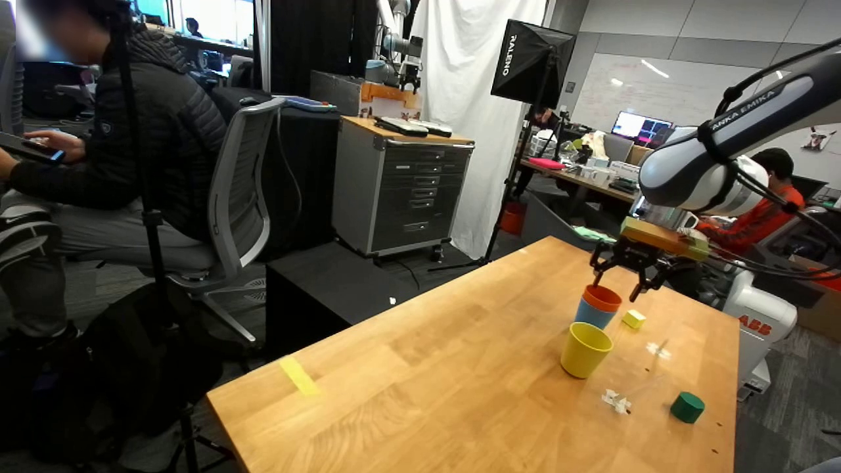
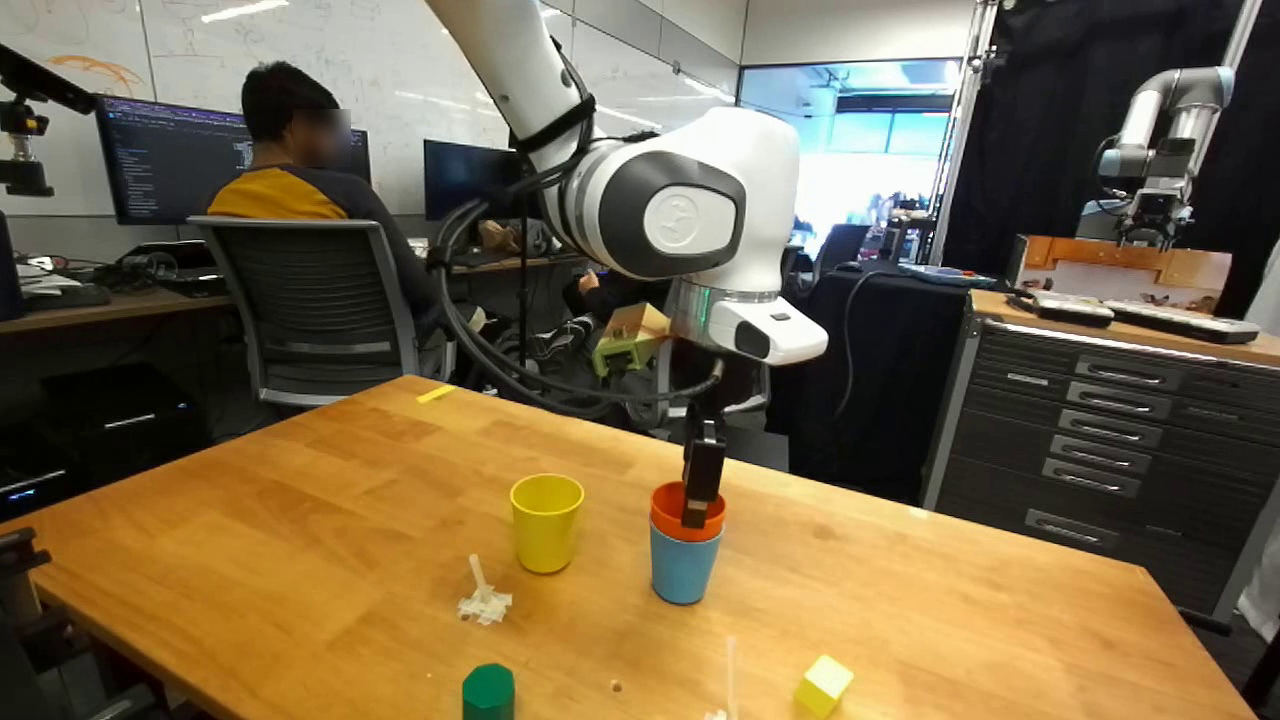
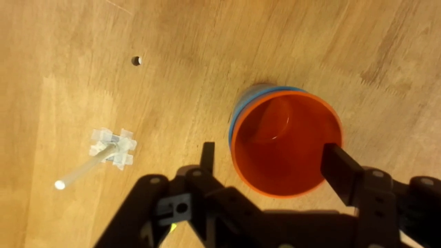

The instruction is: Stack the cups together

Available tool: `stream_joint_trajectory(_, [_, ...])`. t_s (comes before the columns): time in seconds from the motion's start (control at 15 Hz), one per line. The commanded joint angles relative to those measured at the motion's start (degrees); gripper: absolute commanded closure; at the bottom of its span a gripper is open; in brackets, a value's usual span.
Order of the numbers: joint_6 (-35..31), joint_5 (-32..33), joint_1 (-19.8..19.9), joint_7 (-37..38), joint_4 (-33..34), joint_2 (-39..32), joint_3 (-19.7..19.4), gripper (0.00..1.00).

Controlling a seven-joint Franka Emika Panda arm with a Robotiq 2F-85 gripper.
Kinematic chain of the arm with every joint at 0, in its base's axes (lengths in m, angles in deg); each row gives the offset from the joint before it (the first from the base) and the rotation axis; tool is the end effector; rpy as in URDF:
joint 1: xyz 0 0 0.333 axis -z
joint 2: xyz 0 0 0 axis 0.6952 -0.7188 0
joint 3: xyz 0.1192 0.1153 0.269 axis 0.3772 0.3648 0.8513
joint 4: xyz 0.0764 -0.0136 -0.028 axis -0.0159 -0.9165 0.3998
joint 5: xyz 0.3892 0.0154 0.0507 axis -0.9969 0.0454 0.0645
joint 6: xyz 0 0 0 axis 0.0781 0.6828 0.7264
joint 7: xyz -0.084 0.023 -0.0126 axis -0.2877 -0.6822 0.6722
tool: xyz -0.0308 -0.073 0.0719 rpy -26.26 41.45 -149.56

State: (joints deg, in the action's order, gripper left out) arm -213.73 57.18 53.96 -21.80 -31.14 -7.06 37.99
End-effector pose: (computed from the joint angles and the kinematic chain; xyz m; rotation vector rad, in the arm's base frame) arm 0.6085 -0.2317 0.1750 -2.7089 1.5563 -0.0041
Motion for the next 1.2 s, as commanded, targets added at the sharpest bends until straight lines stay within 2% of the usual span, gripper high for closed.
stream_joint_trajectory(0.0, [-0.3, -0.1, -0.7, -0.7, -1.8, 0.6, -0.7, 0.18])
stream_joint_trajectory(0.47, [-0.4, 0.0, -0.7, -0.1, -1.0, -1.3, -1.2, 0.2])
stream_joint_trajectory(0.8, [-0.1, -0.2, -0.6, -0.1, 0.0, -2.7, -1.1, 0.17])
stream_joint_trajectory(0.93, [0.1, -0.3, -0.6, -0.1, 0.5, -3.3, -1.0, 0.25])
stream_joint_trajectory(1.0, [0.3, -0.4, -0.5, 0.0, 0.9, -3.7, -0.9, 0.45])
stream_joint_trajectory(1.07, [0.4, -0.5, -0.5, 0.0, 1.2, -3.9, -0.8, 0.46])
stream_joint_trajectory(1.13, [0.5, -0.6, -0.5, 0.0, 1.4, -4.2, -0.8, 0.52])
